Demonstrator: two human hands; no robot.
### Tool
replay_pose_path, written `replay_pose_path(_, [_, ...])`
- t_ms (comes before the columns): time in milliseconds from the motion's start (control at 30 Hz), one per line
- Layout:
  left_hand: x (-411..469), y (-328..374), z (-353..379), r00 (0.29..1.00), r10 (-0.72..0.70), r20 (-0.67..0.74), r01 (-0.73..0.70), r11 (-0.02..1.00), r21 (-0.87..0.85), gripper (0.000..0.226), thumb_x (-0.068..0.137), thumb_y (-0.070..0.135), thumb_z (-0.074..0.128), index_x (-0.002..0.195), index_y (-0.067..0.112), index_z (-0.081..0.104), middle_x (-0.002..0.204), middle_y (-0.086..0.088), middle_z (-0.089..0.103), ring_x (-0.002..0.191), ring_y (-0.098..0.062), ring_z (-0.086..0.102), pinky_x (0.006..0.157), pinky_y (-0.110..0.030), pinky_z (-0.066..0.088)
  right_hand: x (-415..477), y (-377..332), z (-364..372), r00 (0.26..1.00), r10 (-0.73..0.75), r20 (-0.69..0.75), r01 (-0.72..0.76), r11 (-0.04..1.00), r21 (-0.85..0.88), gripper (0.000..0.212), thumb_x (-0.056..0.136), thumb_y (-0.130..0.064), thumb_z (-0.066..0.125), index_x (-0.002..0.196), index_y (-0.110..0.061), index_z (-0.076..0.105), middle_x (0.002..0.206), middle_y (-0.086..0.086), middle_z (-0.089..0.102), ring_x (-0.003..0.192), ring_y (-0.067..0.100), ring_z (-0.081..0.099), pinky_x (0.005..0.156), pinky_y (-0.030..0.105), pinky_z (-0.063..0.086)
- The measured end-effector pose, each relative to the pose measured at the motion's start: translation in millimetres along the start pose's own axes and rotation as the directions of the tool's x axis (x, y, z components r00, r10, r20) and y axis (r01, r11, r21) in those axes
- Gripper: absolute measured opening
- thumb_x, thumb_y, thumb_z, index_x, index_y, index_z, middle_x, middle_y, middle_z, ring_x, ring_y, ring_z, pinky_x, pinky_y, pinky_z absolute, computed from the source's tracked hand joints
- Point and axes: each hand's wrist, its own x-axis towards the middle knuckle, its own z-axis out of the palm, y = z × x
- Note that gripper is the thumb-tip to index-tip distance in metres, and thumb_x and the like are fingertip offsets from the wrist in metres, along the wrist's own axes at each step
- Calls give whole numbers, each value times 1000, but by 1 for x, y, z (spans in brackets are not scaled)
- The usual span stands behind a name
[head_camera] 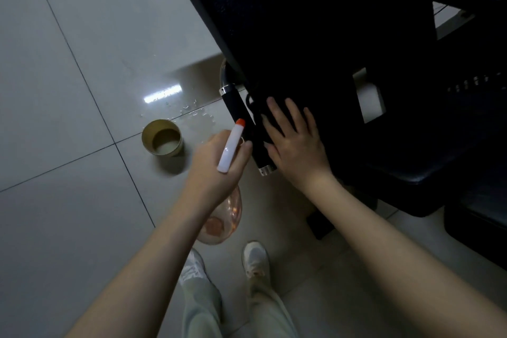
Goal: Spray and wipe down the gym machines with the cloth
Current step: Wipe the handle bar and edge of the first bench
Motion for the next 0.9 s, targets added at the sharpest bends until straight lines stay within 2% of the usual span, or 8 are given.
replay_pose_path(133, [17, 1, -13, 1000, -10, -19, 9, 1000, -30, 33, 88, 43, 48, 83, 11, 54, 71, -3, 53, 59, -16, 47, 56, -30, 38, -10, 8, 6, 995, -73, -64, 76, 997, 34, 49, 90, -37, 37, 134, -16, 45, 152, 7, 26, 135, 32, 25, 108, 48, 20])
replay_pose_path(233, [25, 1, -19, 999, -28, -30, 27, 999, -35, 40, 88, 44, 47, 80, 6, 54, 69, -8, 54, 60, -20, 48, 57, -39, 40, -7, 9, 10, 985, -81, -150, 88, 995, 41, 46, 90, -33, 40, 134, -17, 40, 149, 7, 26, 132, 32, 29, 106, 48, 25])
replay_pose_path(333, [30, -1, -23, 995, -75, -62, 72, 996, -52, 43, 91, 45, 47, 85, 4, 58, 76, -15, 61, 69, -30, 58, 65, -53, 49, -7, 9, 15, 968, -81, -236, 87, 996, 15, 48, 92, -31, 42, 138, -19, 36, 147, 7, 29, 130, 33, 31, 104, 49, 26])
replay_pose_path(400, [33, -2, -26, 988, -117, -99, 109, 990, -87, 44, 92, 43, 48, 86, 1, 59, 77, -20, 62, 73, -34, 59, 68, -57, 49, -7, 6, 16, 966, -73, -246, 67, 997, -31, 50, 93, -34, 43, 141, -20, 34, 147, 7, 29, 130, 32, 32, 103, 54, 26])
replay_pose_path(500, [38, 1, -28, 984, -124, -129, 112, 988, -102, 37, 98, 37, 49, 88, 2, 59, 81, -18, 63, 76, -32, 59, 72, -54, 49, -9, 6, 14, 973, -46, -227, 33, 998, -61, 49, 94, -39, 41, 139, -21, 36, 147, 5, 30, 130, 32, 32, 100, 64, 30])
replay_pose_path(600, [46, 5, -33, 978, -122, -169, 107, 990, -95, 37, 98, 36, 48, 90, 1, 59, 84, -17, 63, 77, -29, 59, 71, -46, 48, -6, 9, 12, 963, -64, -263, 66, 998, -1, 41, 93, -28, 41, 133, -17, 44, 144, 8, 38, 126, 32, 37, 94, 57, 40])
replay_pose_path(767, [57, 7, -45, 966, -129, -222, 107, 988, -108, 37, 98, 33, 48, 84, 1, 58, 77, -19, 62, 72, -31, 59, 63, -46, 47, 10, 11, 2, 919, -92, -383, 139, 985, 98, 28, 90, -6, 47, 117, -9, 56, 126, 14, 60, 105, 31, 47, 75, 42, 50])
replay_pose_path(900, [58, 3, -51, 973, -83, -213, 67, 994, -82, 40, 95, 38, 47, 83, 2, 58, 76, -15, 61, 71, -27, 58, 67, -41, 45, 53, 10, -29, 874, -97, -477, 155, 984, 84, 31, 89, -4, 53, 118, -8, 60, 127, 14, 59, 108, 30, 48, 82, 42, 48])
